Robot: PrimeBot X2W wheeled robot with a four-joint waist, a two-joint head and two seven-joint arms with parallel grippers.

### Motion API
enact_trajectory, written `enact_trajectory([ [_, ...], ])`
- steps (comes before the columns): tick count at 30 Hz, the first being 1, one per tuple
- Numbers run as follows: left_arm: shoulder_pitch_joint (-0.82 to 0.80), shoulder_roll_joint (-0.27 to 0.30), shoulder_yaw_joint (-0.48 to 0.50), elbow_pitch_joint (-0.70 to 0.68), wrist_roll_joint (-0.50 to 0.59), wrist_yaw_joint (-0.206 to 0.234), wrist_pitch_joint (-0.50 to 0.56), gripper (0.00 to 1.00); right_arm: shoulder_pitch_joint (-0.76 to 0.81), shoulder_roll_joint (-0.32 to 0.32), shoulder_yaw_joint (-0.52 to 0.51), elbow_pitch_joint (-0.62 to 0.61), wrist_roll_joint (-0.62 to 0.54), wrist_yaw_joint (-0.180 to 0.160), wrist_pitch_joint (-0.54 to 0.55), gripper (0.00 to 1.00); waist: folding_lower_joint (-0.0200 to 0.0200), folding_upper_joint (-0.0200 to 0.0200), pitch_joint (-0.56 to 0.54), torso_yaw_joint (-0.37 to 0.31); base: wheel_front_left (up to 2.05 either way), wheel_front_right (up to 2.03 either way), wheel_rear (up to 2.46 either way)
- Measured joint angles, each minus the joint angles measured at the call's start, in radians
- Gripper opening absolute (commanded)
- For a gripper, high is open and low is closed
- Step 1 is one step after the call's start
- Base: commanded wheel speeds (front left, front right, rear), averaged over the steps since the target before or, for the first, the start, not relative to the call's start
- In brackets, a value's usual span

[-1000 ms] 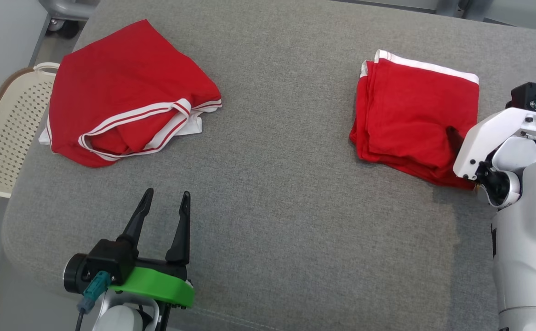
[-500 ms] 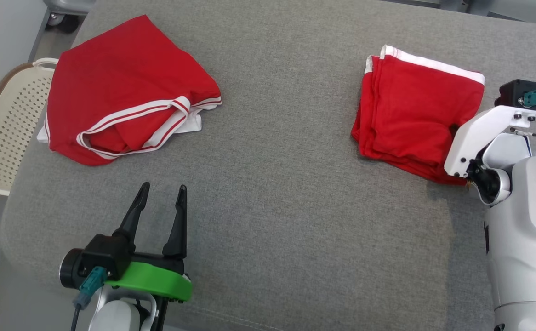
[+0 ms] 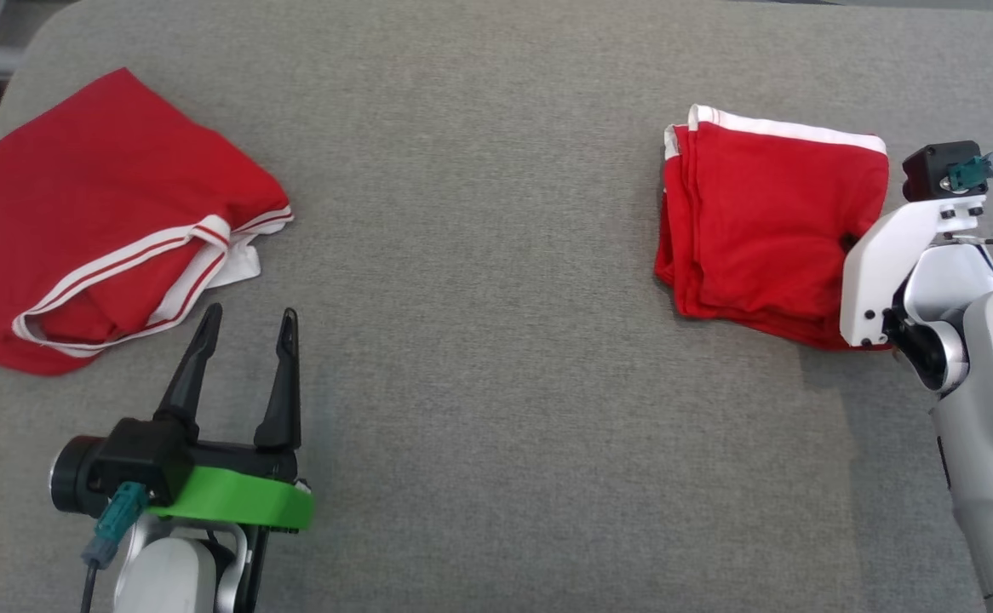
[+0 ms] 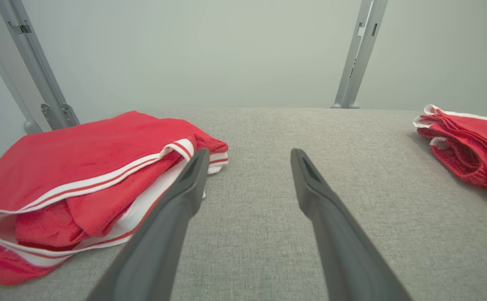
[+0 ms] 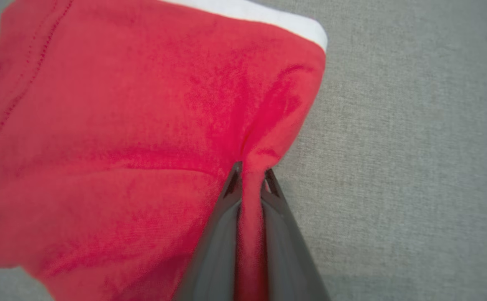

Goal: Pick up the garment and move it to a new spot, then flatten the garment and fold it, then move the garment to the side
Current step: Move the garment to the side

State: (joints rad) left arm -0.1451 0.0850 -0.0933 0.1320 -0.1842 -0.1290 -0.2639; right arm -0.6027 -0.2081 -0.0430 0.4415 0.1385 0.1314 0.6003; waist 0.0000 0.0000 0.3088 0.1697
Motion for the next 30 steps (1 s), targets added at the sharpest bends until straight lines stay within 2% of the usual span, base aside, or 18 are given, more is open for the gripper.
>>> enact_trajectory([
  [7,-0.027,0.02,0.035,-0.055,0.013,0.007,0.0,1.0,0.013,-0.145,0.106,-0.048,0.058,0.0,-0.006,0.0,0.0,0.0,0.025,-0.111,0.0,0.0,0.0],
  [14,-0.062,0.04,0.028,-0.109,0.041,0.009,0.0,1.0,-0.029,-0.284,0.148,-0.034,0.075,0.0,-0.09,0.0,0.0,0.0,0.089,-0.192,0.0,0.0,0.0],
  [21,-0.092,0.058,0.01,-0.143,0.056,0.007,0.0,1.0,-0.087,-0.418,0.165,0.043,0.048,0.0,-0.152,0.0,0.0,0.0,0.174,-0.218,0.0,0.0,0.0],
  [30,-0.106,0.069,0.016,-0.192,0.069,0.016,0.0,1.0,-0.143,-0.603,0.218,0.105,-0.004,0.0,-0.221,0.0,0.0,0.0,0.254,-0.2,0.0,0.0,0.0],
])
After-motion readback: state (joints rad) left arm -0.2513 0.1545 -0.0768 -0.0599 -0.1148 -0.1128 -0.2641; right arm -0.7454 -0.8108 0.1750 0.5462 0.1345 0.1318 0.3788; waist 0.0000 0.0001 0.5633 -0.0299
